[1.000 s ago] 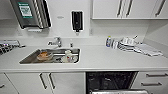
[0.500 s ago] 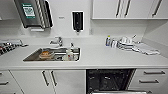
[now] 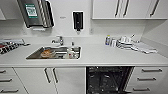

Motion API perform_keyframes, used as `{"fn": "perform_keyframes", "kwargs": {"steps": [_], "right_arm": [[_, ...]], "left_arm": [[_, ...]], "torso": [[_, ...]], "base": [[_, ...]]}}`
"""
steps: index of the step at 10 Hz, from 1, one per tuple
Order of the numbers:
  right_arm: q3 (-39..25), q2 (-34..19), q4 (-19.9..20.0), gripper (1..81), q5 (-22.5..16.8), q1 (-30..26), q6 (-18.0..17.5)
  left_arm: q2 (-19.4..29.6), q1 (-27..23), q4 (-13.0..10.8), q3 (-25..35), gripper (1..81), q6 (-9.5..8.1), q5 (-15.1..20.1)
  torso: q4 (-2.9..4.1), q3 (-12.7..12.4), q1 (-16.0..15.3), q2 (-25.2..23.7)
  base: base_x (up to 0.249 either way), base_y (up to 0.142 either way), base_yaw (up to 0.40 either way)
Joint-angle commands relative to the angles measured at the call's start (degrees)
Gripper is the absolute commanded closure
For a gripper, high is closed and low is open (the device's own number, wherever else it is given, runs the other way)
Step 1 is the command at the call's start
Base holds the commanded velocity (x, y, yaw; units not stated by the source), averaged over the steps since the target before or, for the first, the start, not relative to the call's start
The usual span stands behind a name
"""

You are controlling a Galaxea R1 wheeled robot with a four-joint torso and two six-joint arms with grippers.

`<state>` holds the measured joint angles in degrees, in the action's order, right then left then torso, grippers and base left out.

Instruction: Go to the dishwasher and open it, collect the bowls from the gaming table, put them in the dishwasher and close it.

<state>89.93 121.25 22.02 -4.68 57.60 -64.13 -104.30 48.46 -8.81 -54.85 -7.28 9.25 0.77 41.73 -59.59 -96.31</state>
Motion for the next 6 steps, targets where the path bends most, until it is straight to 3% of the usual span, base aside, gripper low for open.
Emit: {"fn": "perform_keyframes", "kwargs": {"steps": [1, 5, 6], "right_arm": [[0.3, -1.5, 0.0, 1.0, -2.2, -1.6, 0.2], [0.6, -1.5, -0.6, 1.0, -1.0, -0.4, 0.6], [0.8, -1.4, -2.6, 1.0, -1.3, -0.4, 2.2]], "left_arm": [[2.0, -4.8, -0.1, 1.4, 1.0, 0.33, 1.2], [1.8, -2.6, -0.3, -0.1, 1.0, 0.33, 1.2], [1.3, -1.2, -0.2, -1.6, 1.0, 0.33, 1.2]], "torso": [[0.0, 0.0, 0.0, 0.0], [0.0, 0.0, 0.0, 0.0], [0.0, 0.0, 0.0, 0.0]], "base": [[-0.079, 0.0, 0.0], [-0.039, 0.0, 0.0], [0.0, 0.0, 0.0]]}}
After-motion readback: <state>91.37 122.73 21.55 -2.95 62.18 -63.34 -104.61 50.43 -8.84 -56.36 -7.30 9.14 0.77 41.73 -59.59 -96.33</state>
